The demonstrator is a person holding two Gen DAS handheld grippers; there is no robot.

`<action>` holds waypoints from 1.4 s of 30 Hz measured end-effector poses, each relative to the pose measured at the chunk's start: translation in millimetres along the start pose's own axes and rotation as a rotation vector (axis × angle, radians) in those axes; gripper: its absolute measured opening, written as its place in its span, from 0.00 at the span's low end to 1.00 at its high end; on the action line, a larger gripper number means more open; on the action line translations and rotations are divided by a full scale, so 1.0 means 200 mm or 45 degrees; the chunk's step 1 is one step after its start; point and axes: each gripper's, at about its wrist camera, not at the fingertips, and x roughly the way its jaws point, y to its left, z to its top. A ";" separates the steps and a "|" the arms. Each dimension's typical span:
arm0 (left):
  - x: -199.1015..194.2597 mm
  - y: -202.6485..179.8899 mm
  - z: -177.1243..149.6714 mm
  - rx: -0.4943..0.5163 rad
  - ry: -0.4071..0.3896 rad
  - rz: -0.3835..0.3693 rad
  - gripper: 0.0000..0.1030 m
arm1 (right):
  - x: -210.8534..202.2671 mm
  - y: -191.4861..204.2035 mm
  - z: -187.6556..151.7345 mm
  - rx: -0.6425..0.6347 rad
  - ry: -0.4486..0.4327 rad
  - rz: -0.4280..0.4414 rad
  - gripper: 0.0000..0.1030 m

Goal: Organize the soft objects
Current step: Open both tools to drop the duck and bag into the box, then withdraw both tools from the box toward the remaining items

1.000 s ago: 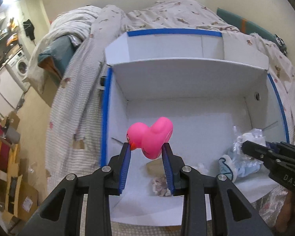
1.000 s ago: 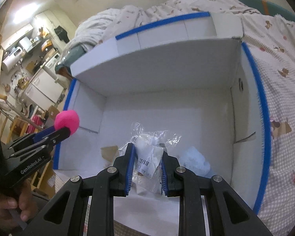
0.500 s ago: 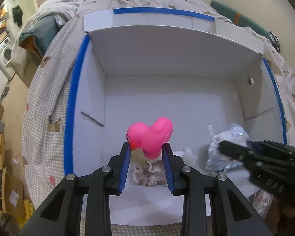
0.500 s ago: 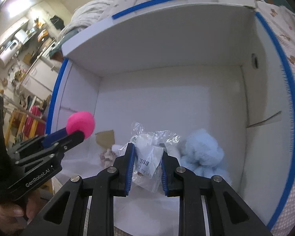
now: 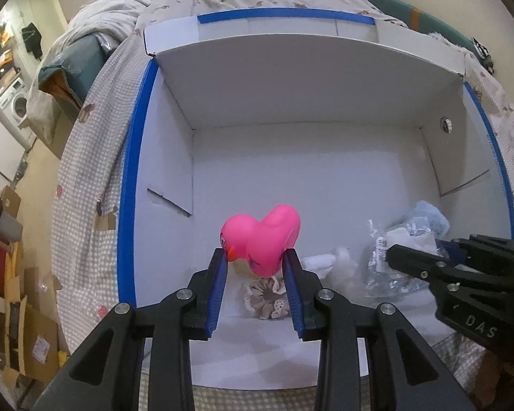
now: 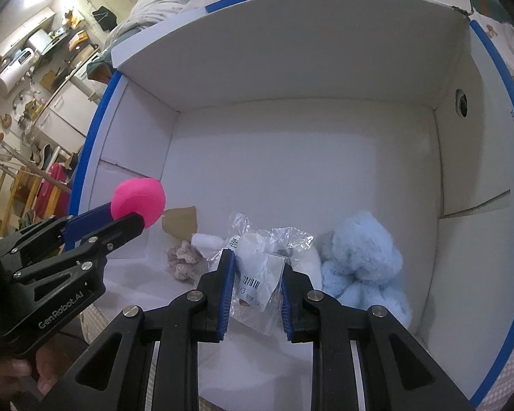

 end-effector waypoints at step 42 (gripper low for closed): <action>-0.26 0.11 -0.05 -0.107 -0.131 -0.009 0.53 | -0.21 -0.09 -0.05 0.184 -0.212 0.048 0.75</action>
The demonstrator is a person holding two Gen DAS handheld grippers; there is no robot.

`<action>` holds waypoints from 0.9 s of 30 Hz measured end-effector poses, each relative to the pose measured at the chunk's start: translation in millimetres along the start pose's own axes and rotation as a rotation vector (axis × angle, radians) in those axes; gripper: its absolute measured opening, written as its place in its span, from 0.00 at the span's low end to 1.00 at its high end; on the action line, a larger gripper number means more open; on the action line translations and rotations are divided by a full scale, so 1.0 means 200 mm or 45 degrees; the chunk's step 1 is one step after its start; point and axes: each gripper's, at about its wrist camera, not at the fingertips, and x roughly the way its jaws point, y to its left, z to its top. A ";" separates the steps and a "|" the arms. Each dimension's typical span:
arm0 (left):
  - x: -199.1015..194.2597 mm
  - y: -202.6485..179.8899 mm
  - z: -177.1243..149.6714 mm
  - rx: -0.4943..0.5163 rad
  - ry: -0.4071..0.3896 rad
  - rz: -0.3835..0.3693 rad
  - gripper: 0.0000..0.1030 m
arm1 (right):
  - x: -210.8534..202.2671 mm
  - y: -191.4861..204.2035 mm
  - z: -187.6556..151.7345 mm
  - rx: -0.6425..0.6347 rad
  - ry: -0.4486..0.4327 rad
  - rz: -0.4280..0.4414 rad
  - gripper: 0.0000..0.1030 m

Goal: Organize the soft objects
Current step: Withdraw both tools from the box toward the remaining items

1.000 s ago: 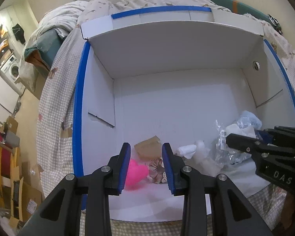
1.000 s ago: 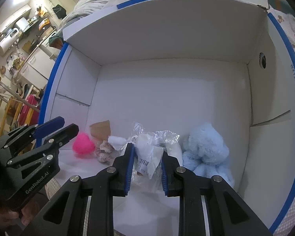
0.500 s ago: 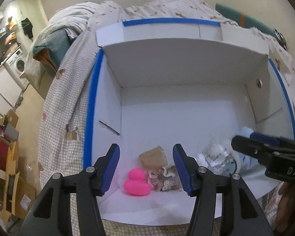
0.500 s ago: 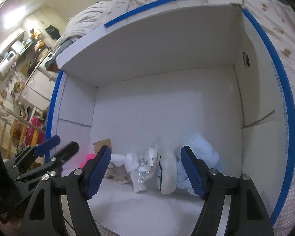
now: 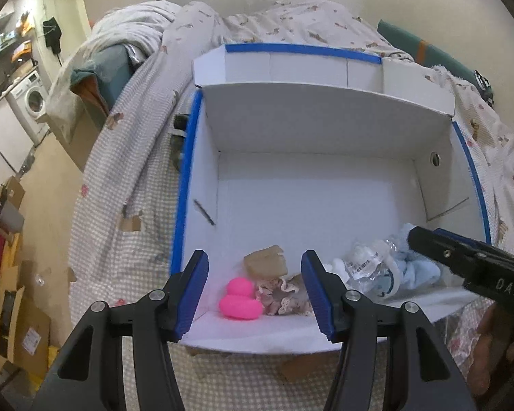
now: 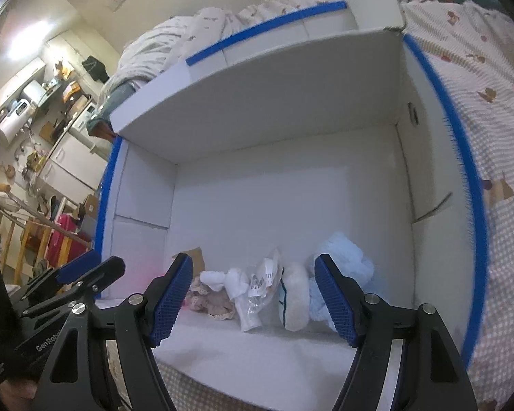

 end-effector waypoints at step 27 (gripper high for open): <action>-0.19 0.30 -0.31 -0.282 0.014 0.031 0.65 | -0.27 0.06 -0.38 0.053 -0.041 0.113 0.75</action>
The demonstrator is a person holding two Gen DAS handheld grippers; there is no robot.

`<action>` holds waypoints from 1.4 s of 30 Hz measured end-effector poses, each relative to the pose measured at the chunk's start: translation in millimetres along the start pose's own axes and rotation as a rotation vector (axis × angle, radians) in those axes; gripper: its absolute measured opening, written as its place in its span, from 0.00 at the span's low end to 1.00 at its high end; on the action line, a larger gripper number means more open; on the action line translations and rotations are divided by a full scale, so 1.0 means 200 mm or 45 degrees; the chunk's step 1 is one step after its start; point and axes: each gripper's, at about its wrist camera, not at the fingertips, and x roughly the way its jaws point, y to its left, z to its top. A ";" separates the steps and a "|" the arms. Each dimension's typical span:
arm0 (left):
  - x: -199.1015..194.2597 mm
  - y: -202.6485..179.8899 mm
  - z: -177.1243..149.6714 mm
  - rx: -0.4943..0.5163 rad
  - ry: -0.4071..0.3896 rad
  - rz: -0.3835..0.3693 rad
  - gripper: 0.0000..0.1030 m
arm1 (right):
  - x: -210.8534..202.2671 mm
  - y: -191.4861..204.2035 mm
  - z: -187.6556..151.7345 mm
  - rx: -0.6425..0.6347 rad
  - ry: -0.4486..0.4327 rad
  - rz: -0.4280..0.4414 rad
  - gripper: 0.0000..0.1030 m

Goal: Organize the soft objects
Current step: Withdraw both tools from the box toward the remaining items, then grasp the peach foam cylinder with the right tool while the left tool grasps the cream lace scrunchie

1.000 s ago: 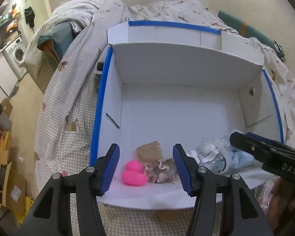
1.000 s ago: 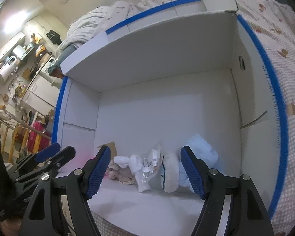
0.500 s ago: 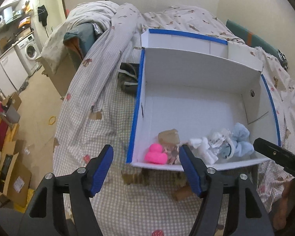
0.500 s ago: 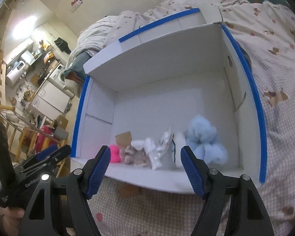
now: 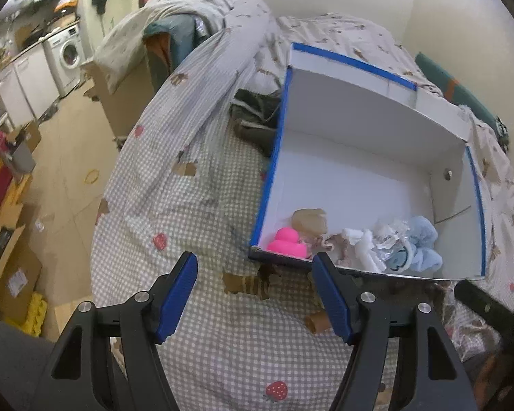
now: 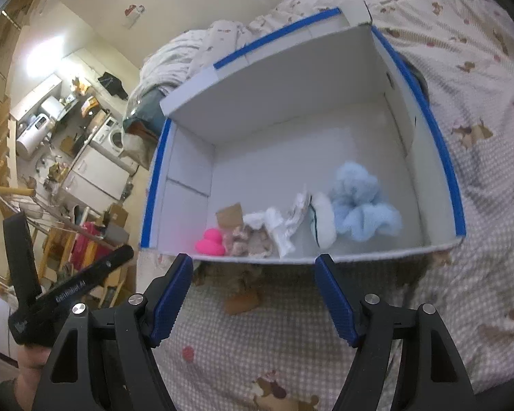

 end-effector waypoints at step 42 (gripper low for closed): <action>0.14 0.10 -0.04 -0.116 0.179 0.039 0.65 | 0.45 0.30 -0.30 -0.416 0.330 -0.113 0.08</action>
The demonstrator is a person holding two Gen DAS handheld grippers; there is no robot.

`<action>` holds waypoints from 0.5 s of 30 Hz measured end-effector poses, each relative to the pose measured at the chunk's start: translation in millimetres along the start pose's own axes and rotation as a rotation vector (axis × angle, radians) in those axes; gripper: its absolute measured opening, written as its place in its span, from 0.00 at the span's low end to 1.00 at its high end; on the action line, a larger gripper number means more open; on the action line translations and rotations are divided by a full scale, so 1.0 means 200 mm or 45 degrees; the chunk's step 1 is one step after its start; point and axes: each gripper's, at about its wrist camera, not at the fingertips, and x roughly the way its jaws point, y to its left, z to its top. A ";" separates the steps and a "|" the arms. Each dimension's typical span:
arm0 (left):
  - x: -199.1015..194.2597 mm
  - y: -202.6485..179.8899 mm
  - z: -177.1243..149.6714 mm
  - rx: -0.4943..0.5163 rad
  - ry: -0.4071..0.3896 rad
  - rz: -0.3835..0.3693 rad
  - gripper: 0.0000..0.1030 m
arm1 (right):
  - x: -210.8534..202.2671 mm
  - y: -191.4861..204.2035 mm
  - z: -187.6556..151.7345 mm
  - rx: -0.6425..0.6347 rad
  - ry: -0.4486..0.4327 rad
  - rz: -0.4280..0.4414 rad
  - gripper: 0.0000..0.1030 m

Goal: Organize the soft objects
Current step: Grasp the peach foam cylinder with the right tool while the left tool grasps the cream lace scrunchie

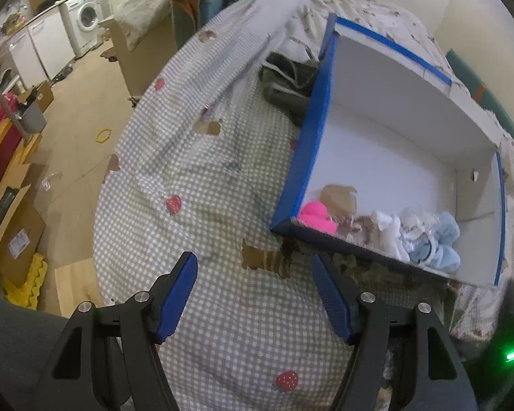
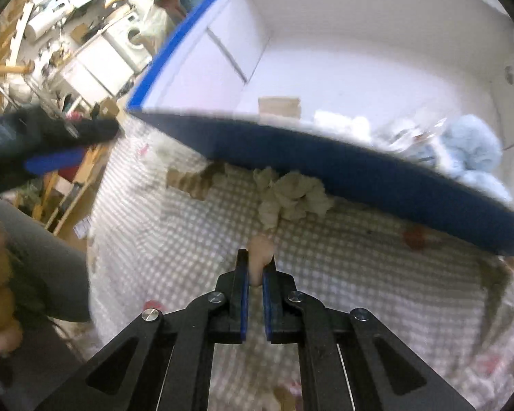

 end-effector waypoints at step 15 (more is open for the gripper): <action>0.27 -0.47 -0.14 0.449 0.166 -0.044 0.64 | -0.38 -0.35 -0.03 0.301 -0.172 -0.060 0.08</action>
